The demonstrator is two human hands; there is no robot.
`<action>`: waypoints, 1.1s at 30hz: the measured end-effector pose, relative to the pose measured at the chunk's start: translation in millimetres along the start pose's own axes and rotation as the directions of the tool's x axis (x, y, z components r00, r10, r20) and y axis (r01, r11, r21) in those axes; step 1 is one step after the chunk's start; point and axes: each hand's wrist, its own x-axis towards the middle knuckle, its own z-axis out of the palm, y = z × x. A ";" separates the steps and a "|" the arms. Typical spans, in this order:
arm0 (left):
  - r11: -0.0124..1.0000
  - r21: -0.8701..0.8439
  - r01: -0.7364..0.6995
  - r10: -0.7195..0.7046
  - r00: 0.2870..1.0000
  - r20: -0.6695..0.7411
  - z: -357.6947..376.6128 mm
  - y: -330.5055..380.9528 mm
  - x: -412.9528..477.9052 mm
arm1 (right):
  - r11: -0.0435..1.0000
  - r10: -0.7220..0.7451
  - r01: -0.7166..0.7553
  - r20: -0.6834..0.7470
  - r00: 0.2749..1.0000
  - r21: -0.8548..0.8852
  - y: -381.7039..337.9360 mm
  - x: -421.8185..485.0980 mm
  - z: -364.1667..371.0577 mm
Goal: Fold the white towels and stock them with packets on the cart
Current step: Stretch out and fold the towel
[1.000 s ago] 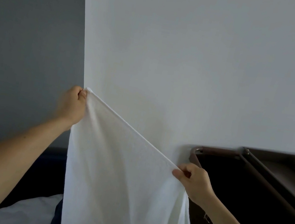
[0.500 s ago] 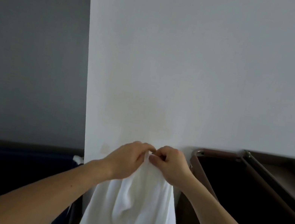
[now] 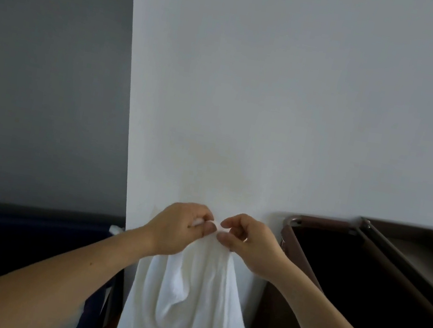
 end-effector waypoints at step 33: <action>0.945 0.152 0.289 -0.182 0.853 -0.489 -70.4 -21.3 56.2 | 0.829 0.316 -0.415 -0.300 0.900 -0.375 105.2 -58.2 -10.9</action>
